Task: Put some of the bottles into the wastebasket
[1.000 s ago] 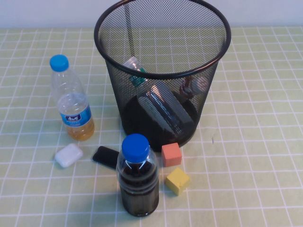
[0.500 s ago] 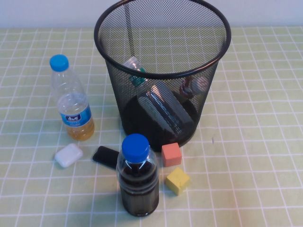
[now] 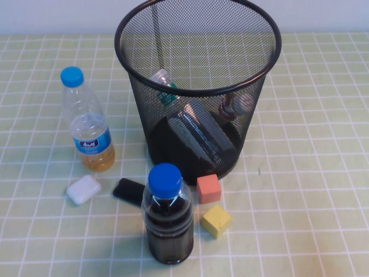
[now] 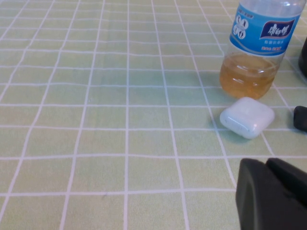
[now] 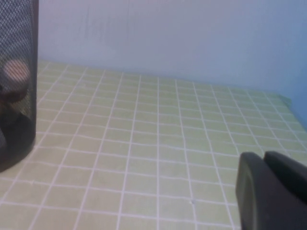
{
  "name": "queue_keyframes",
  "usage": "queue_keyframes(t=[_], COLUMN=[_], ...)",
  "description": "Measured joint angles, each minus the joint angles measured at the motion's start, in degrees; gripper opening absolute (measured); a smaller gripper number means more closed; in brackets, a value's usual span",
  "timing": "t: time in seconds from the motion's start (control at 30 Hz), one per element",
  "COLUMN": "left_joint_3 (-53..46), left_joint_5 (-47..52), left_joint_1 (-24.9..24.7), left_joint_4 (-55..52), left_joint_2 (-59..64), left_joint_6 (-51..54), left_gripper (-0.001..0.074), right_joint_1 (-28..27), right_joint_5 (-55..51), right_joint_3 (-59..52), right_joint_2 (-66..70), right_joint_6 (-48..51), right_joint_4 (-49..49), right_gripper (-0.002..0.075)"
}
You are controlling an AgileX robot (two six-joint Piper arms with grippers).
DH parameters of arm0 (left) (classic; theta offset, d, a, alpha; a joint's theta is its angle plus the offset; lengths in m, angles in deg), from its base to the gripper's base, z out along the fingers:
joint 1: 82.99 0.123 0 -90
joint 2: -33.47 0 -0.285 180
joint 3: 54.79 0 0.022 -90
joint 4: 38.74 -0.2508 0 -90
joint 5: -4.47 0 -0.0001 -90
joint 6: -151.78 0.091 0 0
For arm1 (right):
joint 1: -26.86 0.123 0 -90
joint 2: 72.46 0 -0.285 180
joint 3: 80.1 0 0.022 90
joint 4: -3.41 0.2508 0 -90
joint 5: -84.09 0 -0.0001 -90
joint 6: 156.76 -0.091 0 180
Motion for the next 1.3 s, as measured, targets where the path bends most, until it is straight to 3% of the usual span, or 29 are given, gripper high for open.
queue_keyframes(t=[0.27,0.63,1.3], left_joint_3=[0.0,0.0,0.0], left_joint_5=[0.0,0.0,0.0], left_joint_1=[0.0,0.0,0.0], left_joint_4=[0.0,0.1,0.1], left_joint_2=[0.0,0.0,0.0], left_joint_6=[0.0,0.0,0.0], left_gripper=[-0.0004,-0.0005,-0.0005], right_joint_1=[-4.3,-4.6,-4.6], right_joint_5=[-1.2,-3.6,-3.6], right_joint_3=[-10.5,-10.7,-10.7], right_joint_2=[-1.5,-1.6,-1.7], right_joint_6=[-0.4,-11.0,-11.7], right_joint_4=[-0.7,-7.4,-7.9], right_gripper=[-0.0010,-0.0010,-0.0010])
